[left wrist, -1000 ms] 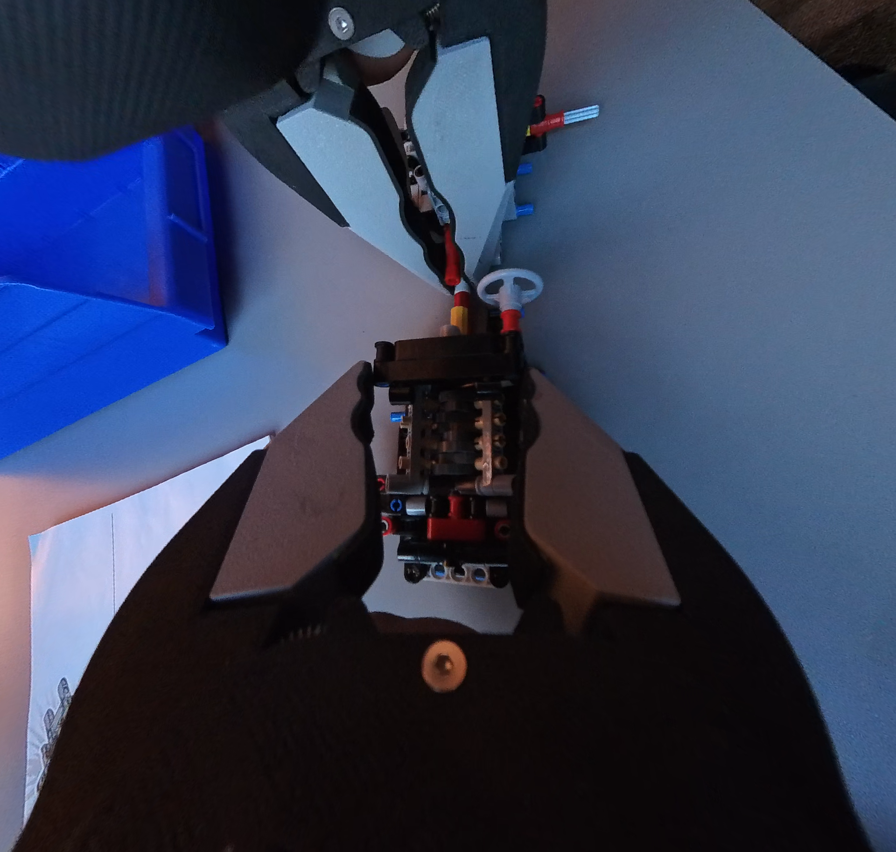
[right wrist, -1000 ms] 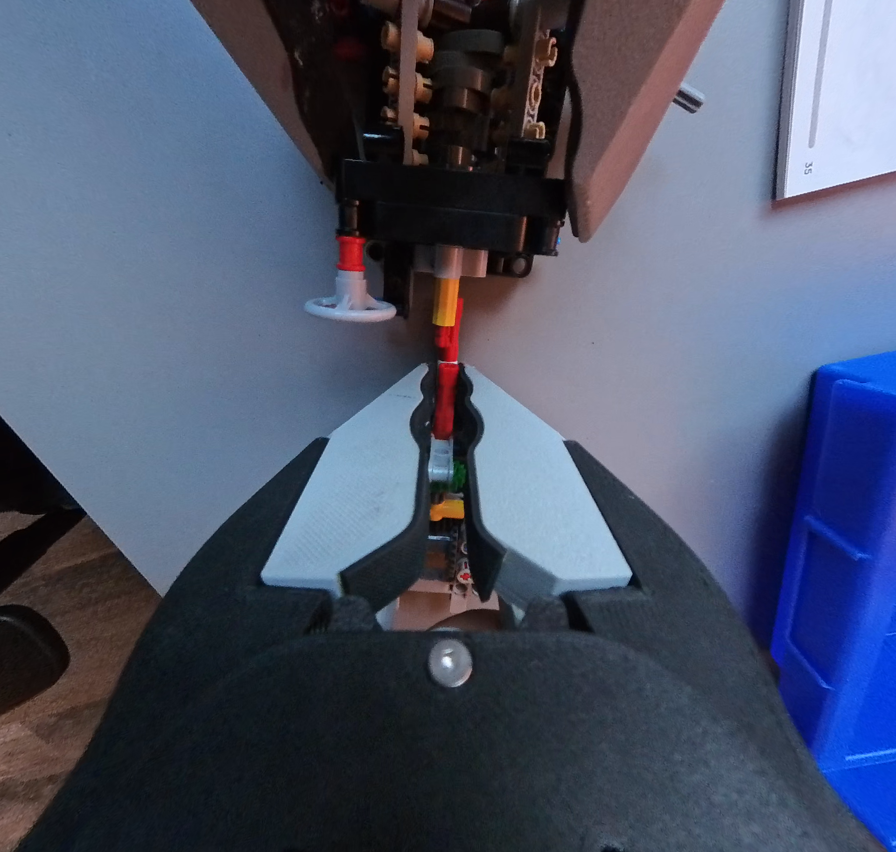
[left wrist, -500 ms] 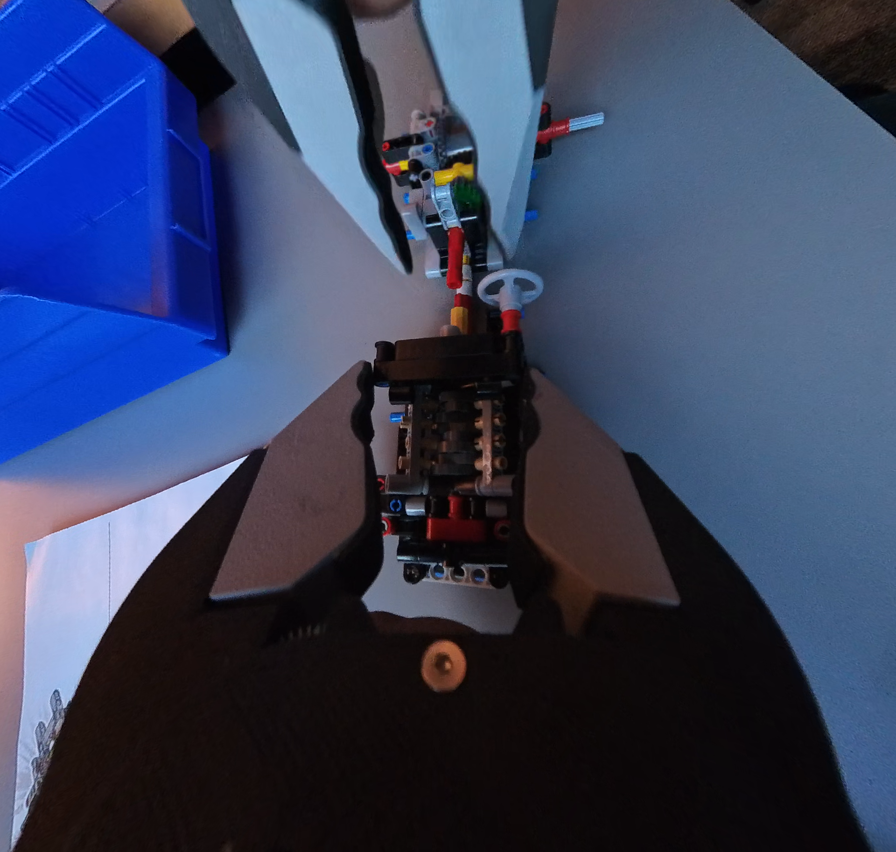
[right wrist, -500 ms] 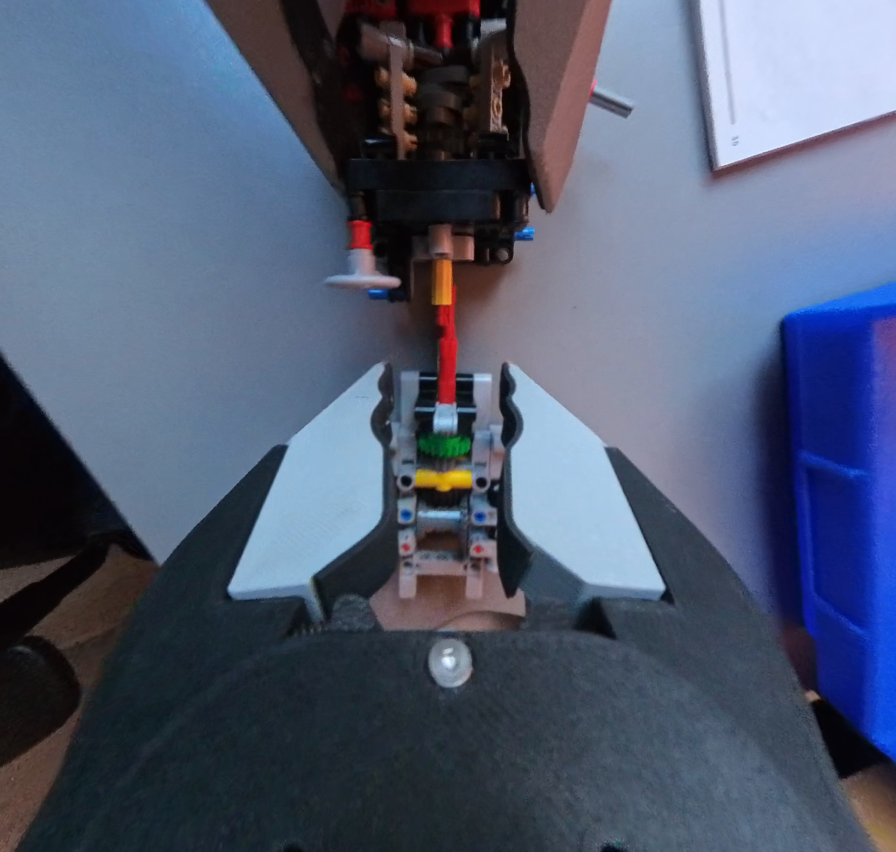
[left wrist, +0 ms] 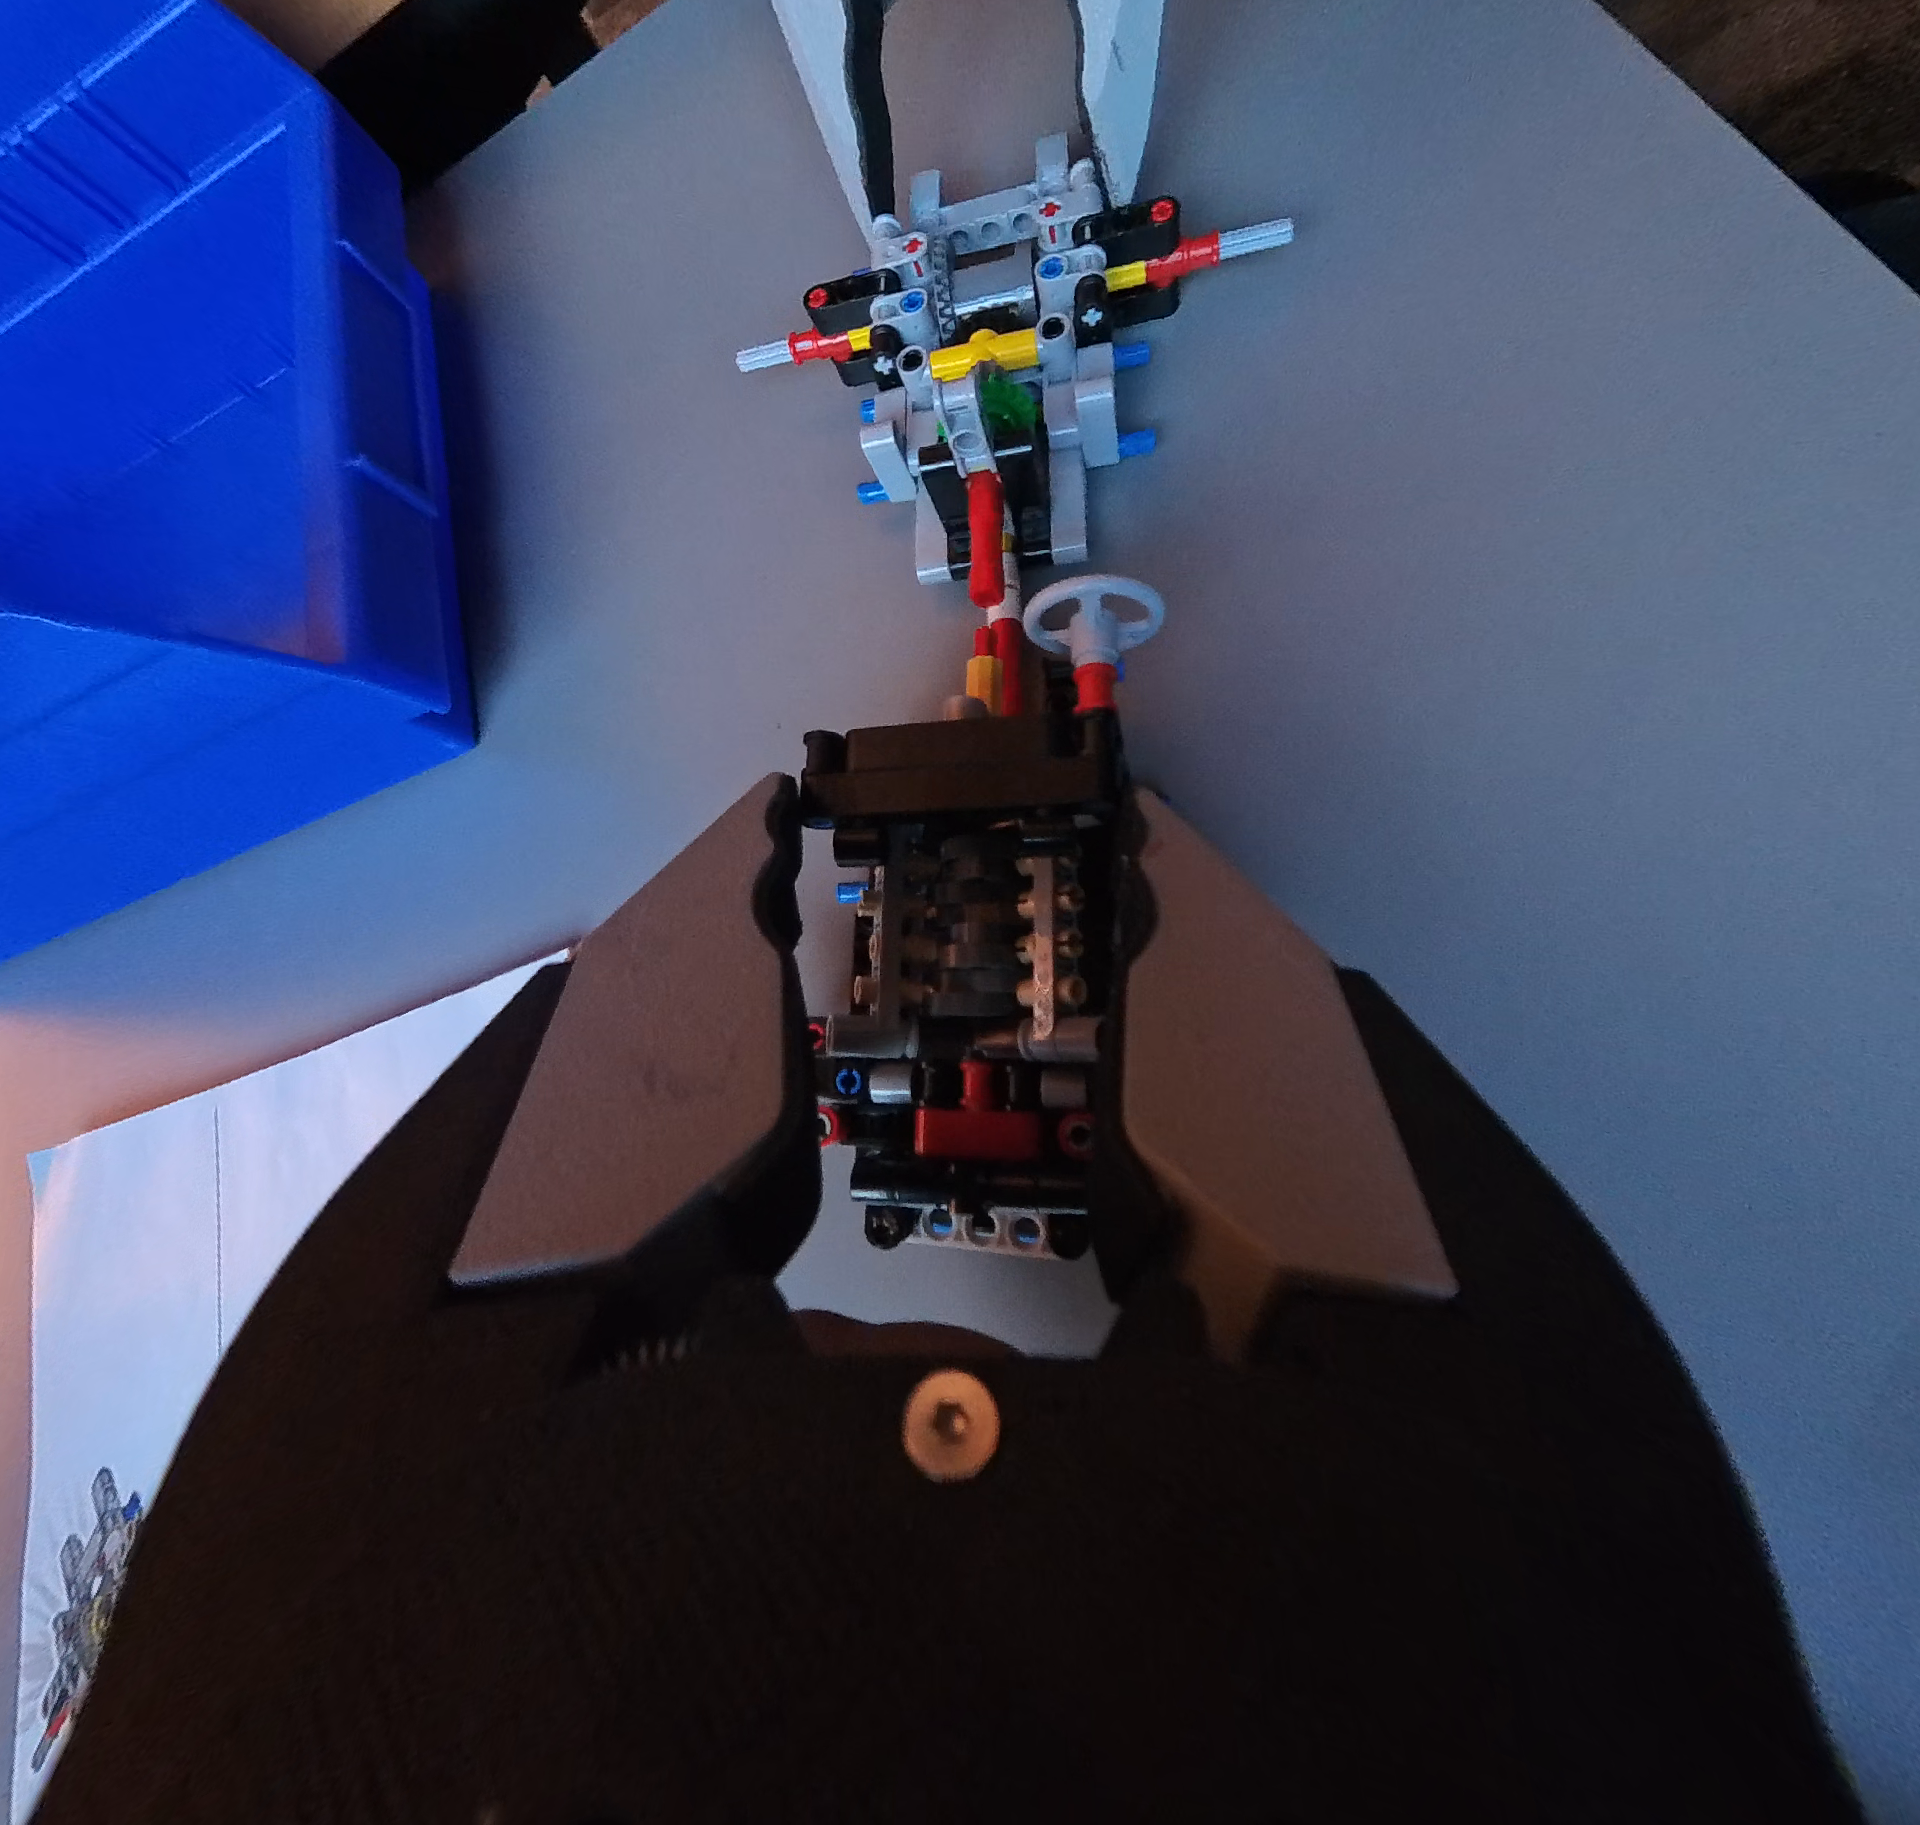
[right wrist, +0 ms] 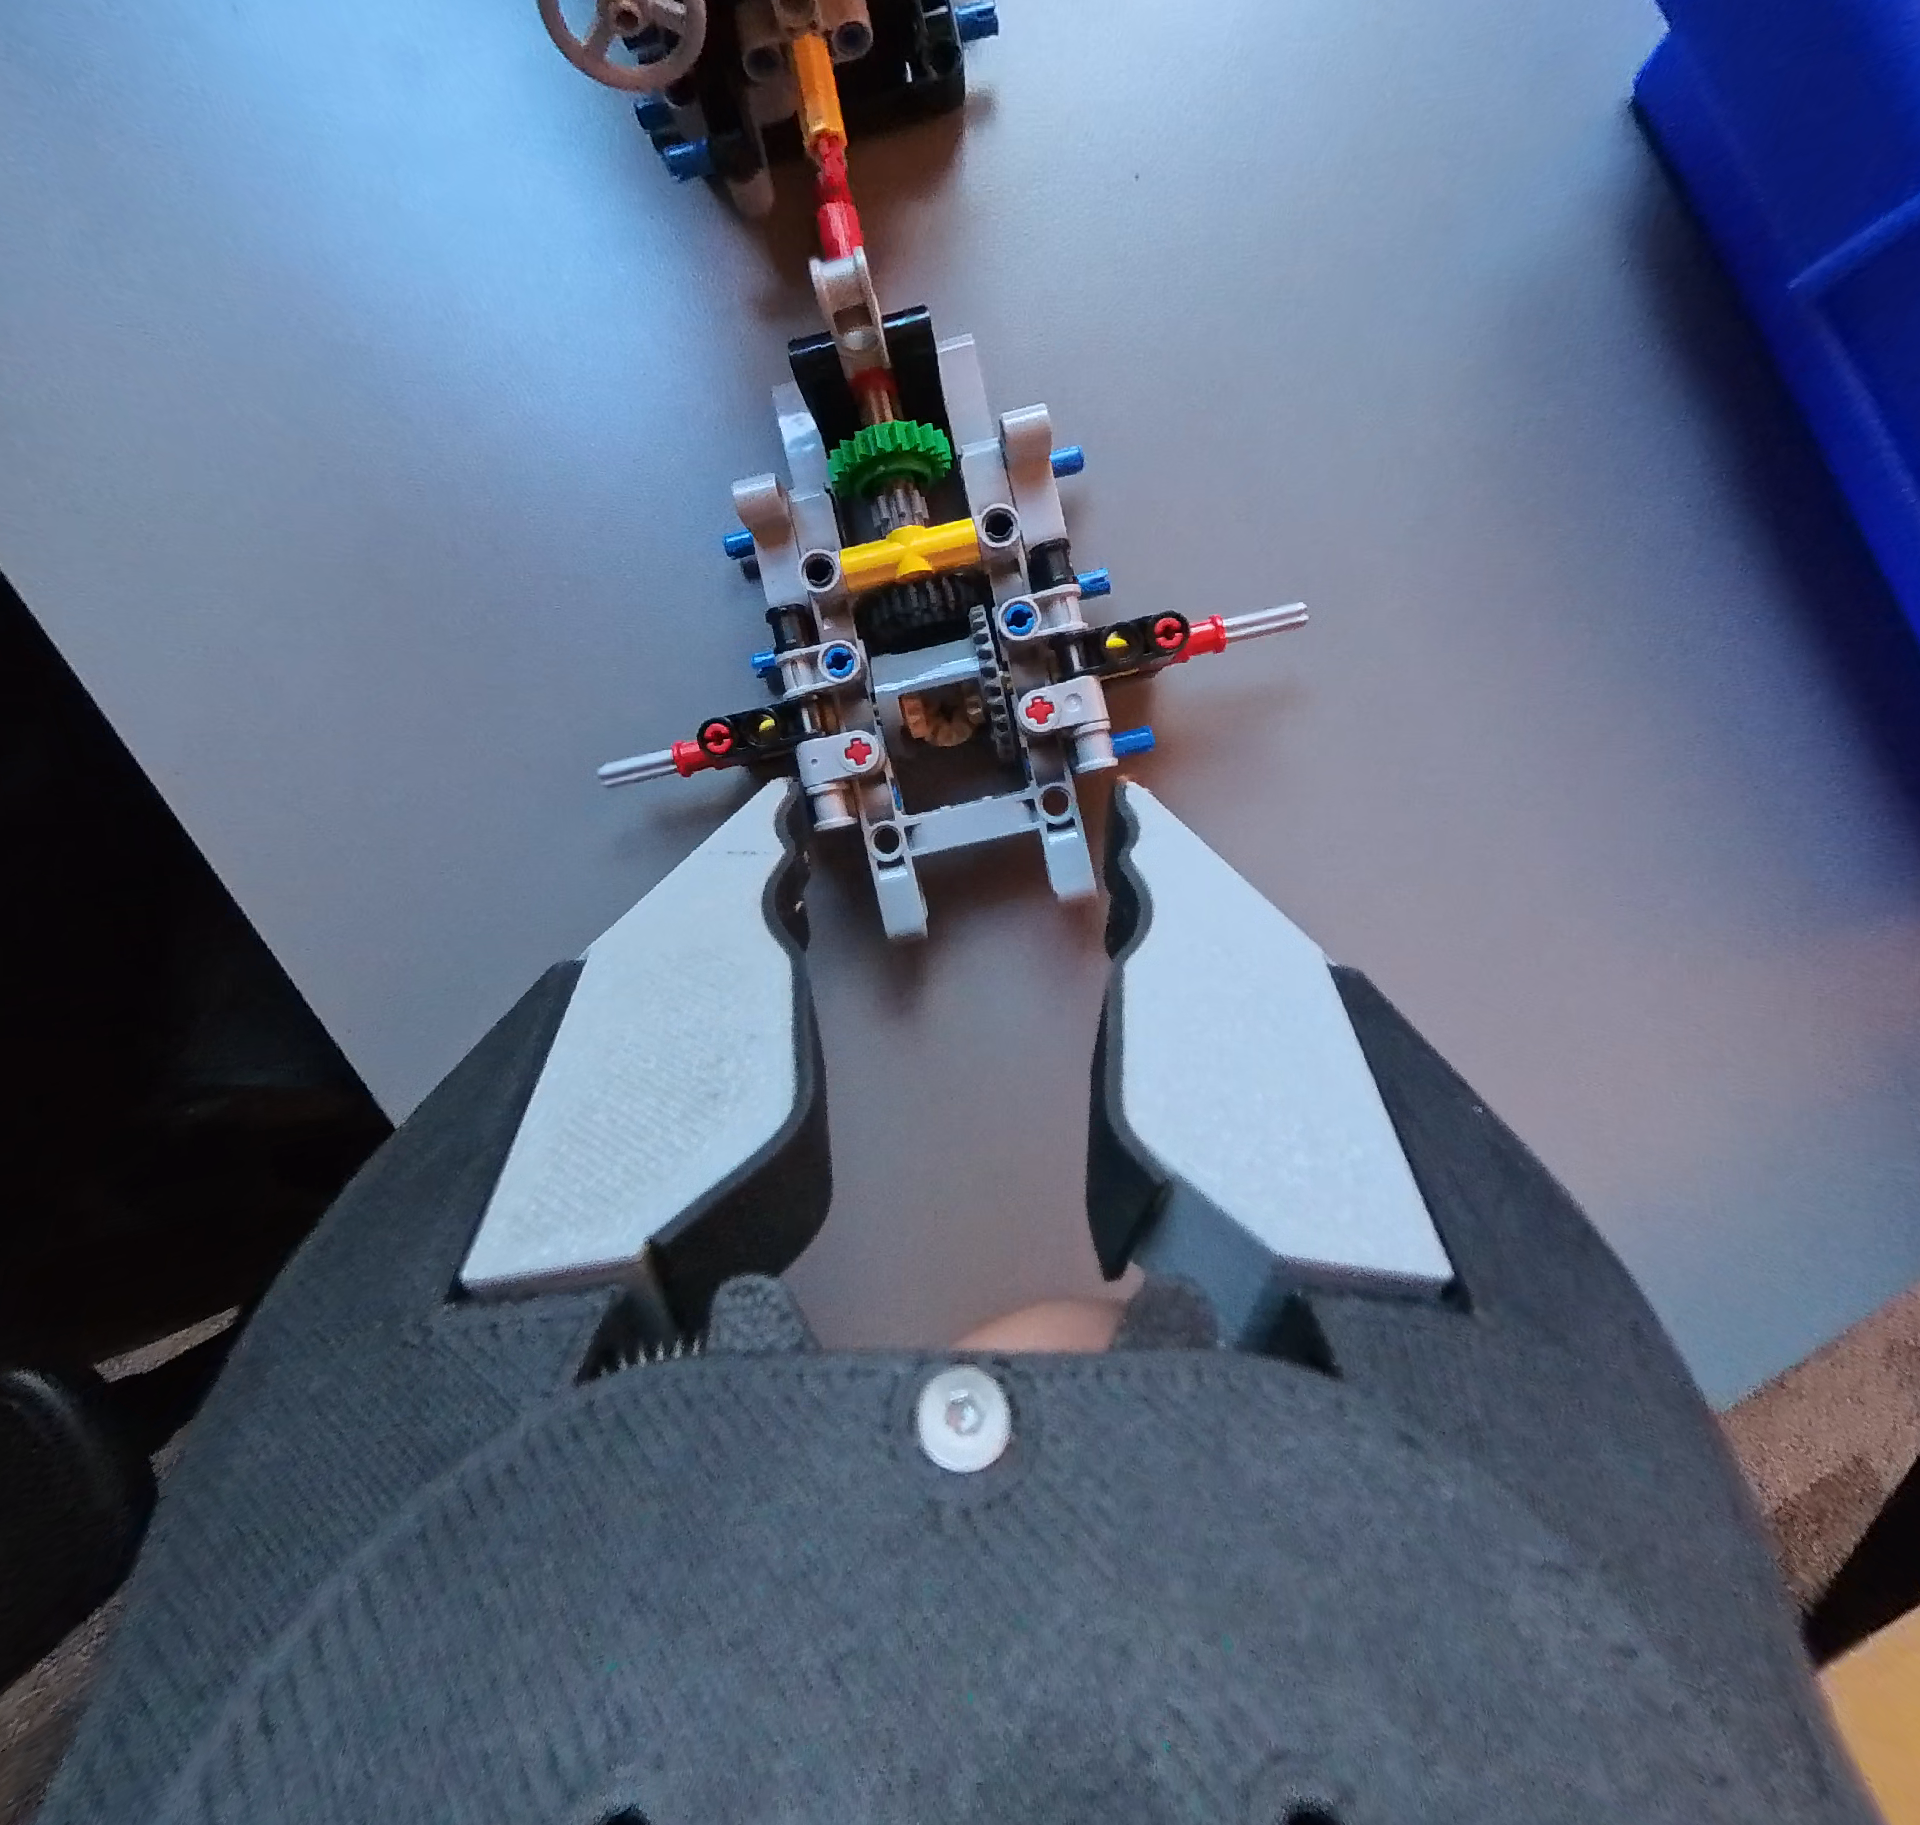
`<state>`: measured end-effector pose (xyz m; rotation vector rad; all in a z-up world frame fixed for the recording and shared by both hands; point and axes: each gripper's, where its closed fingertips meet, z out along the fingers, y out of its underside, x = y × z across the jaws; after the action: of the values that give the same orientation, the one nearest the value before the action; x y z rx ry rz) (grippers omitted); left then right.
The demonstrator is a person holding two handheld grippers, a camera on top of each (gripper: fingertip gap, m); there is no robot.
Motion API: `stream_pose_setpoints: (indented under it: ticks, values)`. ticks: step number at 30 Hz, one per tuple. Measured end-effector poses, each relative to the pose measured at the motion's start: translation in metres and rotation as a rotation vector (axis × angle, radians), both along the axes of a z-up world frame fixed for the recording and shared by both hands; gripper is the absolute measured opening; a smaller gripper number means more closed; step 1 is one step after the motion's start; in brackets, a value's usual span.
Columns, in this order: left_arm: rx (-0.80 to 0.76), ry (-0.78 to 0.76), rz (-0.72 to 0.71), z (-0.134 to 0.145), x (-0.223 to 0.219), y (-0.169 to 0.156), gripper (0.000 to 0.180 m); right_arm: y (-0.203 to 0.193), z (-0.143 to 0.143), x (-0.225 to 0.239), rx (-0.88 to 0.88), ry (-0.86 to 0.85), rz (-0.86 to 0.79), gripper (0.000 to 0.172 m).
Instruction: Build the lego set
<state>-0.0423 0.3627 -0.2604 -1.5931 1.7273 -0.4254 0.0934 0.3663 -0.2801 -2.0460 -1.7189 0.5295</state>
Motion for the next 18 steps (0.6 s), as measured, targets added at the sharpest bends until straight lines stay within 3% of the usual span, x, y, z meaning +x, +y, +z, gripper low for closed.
stream_pose_setpoints:
  ticks: [6,11,18]
  values:
    - [-0.007,-0.002,0.007,0.000,0.000,0.000,0.059,0.003,0.010,0.009,0.034,0.031,0.018,0.057]
    - [-0.029,0.002,-0.001,-0.001,0.000,-0.002,0.059,0.006,-0.002,0.017,0.051,-0.019,0.037,0.059]
    - [-0.050,0.003,0.004,-0.001,0.002,-0.005,0.059,0.004,-0.010,0.011,0.069,-0.022,0.080,0.044]
